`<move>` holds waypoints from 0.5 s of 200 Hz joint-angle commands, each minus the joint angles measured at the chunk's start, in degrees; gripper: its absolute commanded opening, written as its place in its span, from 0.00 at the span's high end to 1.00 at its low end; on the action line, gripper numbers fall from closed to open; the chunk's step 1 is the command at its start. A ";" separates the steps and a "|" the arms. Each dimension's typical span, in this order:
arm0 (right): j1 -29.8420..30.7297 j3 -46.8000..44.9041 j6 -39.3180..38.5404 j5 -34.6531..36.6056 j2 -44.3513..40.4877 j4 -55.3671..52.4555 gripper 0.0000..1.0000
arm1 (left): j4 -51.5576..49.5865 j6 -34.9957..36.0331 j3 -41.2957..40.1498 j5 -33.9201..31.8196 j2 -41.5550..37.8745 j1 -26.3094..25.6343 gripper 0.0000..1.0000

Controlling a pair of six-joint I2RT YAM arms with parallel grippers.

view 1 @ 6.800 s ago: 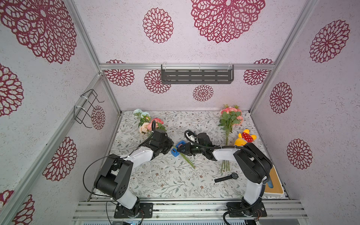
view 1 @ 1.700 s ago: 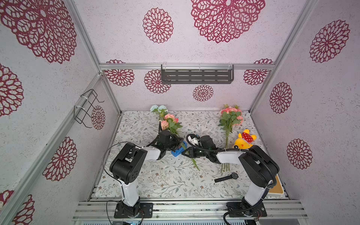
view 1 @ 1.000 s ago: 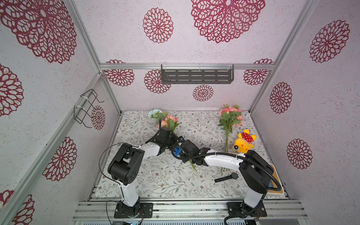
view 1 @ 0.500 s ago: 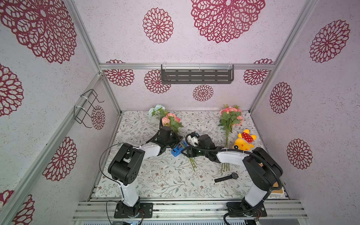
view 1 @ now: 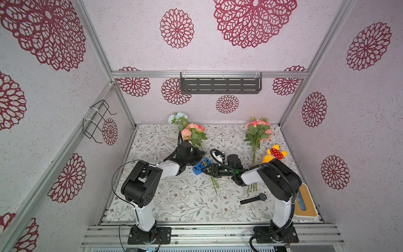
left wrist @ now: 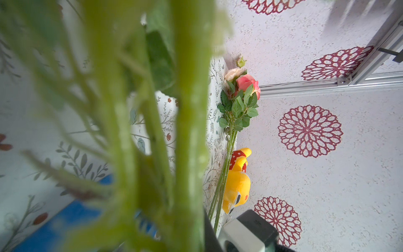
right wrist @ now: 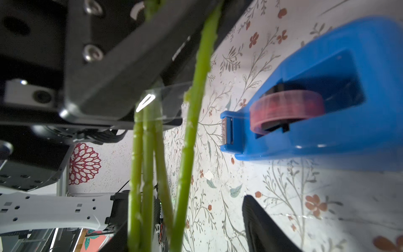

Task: Wrap bouquets with tape
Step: Wrap the tape around the bouquet.

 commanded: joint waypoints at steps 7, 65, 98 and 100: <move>-1.98 -2.30 4.43 -1.99 -1.36 8.84 0.33 | 7.94 1.40 -0.22 0.18 -0.86 -0.21 1.00; -2.35 -1.93 6.16 -3.29 0.59 11.05 0.85 | 10.85 1.05 -1.17 -0.74 -1.12 -0.39 1.00; -2.05 -0.50 -1.66 -1.49 -2.25 -1.01 1.00 | 10.75 1.05 -1.36 -1.21 -1.15 -0.44 1.00; -1.97 -0.29 -2.61 -1.17 -2.60 -2.38 1.00 | 10.68 1.12 -1.37 -1.20 -1.11 -0.46 1.00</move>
